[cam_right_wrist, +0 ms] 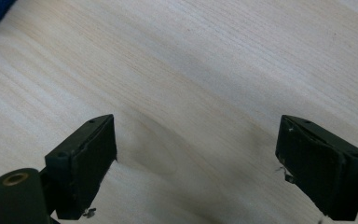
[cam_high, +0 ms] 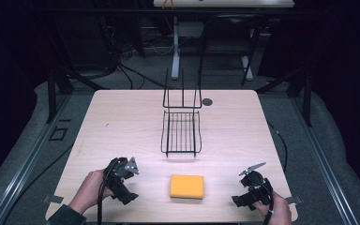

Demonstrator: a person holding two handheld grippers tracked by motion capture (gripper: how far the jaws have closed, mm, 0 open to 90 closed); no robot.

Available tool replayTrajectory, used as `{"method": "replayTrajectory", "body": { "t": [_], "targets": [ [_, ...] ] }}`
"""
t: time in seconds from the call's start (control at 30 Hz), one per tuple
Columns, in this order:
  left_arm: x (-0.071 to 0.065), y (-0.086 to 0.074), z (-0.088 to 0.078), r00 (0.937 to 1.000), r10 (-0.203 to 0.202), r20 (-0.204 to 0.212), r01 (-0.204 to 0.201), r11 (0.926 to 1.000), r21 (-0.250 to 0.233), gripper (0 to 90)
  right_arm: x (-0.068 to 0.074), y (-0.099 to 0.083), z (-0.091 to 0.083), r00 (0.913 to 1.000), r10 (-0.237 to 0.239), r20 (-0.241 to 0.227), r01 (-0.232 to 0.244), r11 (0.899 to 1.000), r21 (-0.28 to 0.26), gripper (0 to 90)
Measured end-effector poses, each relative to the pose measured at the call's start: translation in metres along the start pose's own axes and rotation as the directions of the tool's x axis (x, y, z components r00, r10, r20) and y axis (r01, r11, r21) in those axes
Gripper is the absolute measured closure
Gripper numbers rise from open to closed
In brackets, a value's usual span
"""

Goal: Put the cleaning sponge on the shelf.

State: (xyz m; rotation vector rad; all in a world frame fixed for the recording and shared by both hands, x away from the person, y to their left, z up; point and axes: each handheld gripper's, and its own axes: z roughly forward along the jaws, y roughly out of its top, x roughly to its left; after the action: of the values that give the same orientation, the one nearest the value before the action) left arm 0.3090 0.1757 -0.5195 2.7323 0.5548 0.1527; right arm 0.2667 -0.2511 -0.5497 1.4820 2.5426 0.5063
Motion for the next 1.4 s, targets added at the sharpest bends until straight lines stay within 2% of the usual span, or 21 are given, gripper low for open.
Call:
{"method": "replayTrajectory", "body": {
  "t": [0.07,0.4,0.47,0.77,0.97,1.0,1.03,1.07,1.13,1.33,1.4],
  "targets": [
    [-0.002,0.006,-0.003,0.9998,0.013,0.011,-0.013,0.9996,-0.025,0.4,0.0,0.0,0.0,1.0,0.003,0.003,-0.003,1.0,0.006,11.8],
    [-0.011,0.029,-0.004,0.9957,0.091,0.018,-0.091,0.9956,-0.022,0.4,0.001,0.0,0.0,0.9999,-0.009,0.007,0.009,1.0,0.008,11.9],
    [-0.012,0.032,-0.003,0.9952,0.096,0.018,-0.096,0.9952,-0.02,0.4,0.001,0.0,0.0,0.9999,-0.01,0.007,0.01,1.0,0.008,11.9],
    [-0.018,0.054,-0.001,0.9877,0.154,0.028,-0.153,0.988,-0.019,0.4,0.0,0.0,-0.001,0.9999,-0.009,0.005,0.009,1.0,0.007,11.9],
    [-0.023,0.068,0.005,0.9797,0.197,0.038,-0.197,0.9804,0.007,0.5,0.0,0.0,-0.001,0.9999,-0.011,0.004,0.011,1.0,0.006,11.9],
    [-0.025,0.073,0.007,0.9768,0.211,0.038,-0.211,0.9774,0.006,0.5,0.0,-0.001,-0.001,1.0,-0.008,0.006,0.008,1.0,0.004,11.9],
    [-0.025,0.073,0.007,0.9768,0.211,0.038,-0.211,0.9774,0.006,0.5,0.0,-0.001,-0.002,0.9999,-0.008,0.006,0.008,1.0,0.004,11.9],
    [-0.026,0.079,0.008,0.9733,0.225,0.043,-0.226,0.9742,0.007,0.5,0.0,-0.001,-0.002,1.0,-0.008,0.006,0.008,1.0,0.004,11.9],
    [-0.027,0.082,0.009,0.9726,0.228,0.044,-0.229,0.9734,0.009,0.4,0.0,-0.001,-0.001,0.9999,-0.013,0.011,0.013,1.0,0.001,12.0],
    [-0.032,0.099,0.016,0.9586,0.28,0.052,-0.282,0.9591,0.03,0.4,0.001,-0.001,-0.001,0.9999,-0.013,0.01,0.013,1.0,0.002,12.0],
    [-0.033,0.104,0.02,0.9565,0.286,0.057,-0.288,0.9567,0.039,0.4,0.001,-0.001,-0.001,0.9999,-0.013,0.009,0.013,1.0,0.002,12.0]
  ]
}}
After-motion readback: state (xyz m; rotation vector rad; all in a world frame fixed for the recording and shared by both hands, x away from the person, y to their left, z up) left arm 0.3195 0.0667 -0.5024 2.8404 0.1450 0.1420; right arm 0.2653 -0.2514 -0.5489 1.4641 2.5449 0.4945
